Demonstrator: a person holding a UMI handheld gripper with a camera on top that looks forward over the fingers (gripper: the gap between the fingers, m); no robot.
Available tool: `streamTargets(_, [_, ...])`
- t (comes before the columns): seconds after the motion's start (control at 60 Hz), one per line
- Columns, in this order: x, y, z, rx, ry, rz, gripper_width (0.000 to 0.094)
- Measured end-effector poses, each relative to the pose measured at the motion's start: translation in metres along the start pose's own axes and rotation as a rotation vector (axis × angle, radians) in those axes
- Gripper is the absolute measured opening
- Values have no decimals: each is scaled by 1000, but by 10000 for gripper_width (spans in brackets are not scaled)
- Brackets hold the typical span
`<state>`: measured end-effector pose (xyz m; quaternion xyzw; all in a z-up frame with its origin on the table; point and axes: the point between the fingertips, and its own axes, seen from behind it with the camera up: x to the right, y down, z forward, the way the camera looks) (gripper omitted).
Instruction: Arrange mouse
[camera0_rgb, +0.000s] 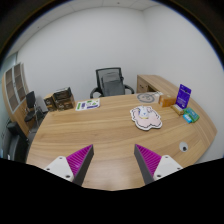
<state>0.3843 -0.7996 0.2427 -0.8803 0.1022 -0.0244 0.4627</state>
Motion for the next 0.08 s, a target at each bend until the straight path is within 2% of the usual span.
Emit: streamTargets(0.083, [-13,14,-27,6,-20,19,846])
